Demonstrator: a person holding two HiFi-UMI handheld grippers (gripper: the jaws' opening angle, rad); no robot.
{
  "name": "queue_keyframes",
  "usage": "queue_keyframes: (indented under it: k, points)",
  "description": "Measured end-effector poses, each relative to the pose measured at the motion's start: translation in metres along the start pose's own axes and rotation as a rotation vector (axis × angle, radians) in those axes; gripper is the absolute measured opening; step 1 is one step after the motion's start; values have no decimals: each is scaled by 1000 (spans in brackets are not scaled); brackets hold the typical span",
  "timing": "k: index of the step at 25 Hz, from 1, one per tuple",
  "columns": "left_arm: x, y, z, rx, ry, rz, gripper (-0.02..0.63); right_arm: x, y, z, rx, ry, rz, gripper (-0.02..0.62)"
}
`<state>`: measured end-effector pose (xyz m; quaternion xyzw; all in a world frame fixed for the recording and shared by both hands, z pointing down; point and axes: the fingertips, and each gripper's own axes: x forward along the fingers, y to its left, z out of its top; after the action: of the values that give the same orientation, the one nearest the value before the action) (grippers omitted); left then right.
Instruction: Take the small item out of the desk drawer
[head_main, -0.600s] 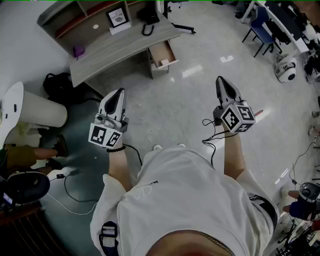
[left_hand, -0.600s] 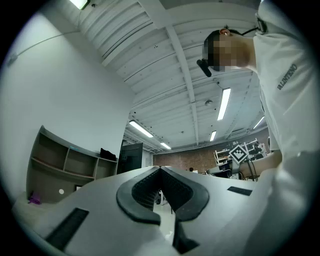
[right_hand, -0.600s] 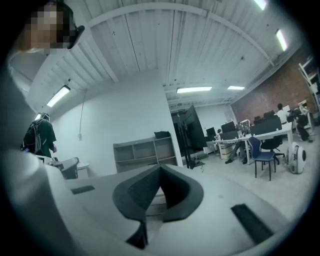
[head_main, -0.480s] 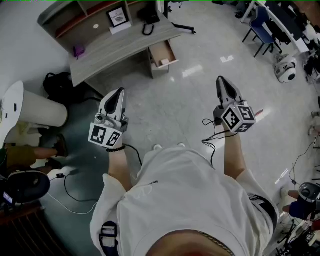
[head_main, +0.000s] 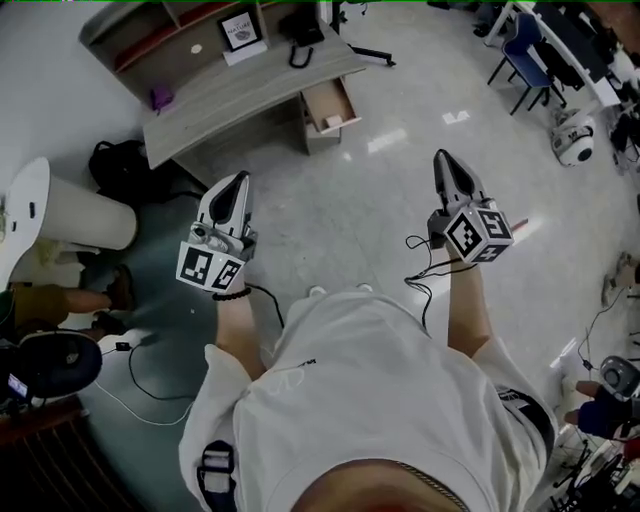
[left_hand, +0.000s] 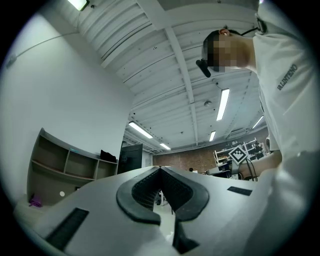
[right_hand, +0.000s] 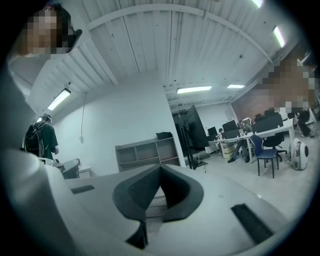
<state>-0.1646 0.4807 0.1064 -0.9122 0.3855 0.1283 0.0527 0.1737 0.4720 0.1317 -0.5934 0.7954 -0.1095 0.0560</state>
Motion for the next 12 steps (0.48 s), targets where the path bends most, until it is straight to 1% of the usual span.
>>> queue_keyframes:
  k: [5,12]
  points:
    - [-8,7,1,-9,-2,-3,-2,5,15,-2,-40,2,0,-2]
    - [-30,30,-8,-46,7,-10,-2,13,37,-6,-35,0,-24,-2]
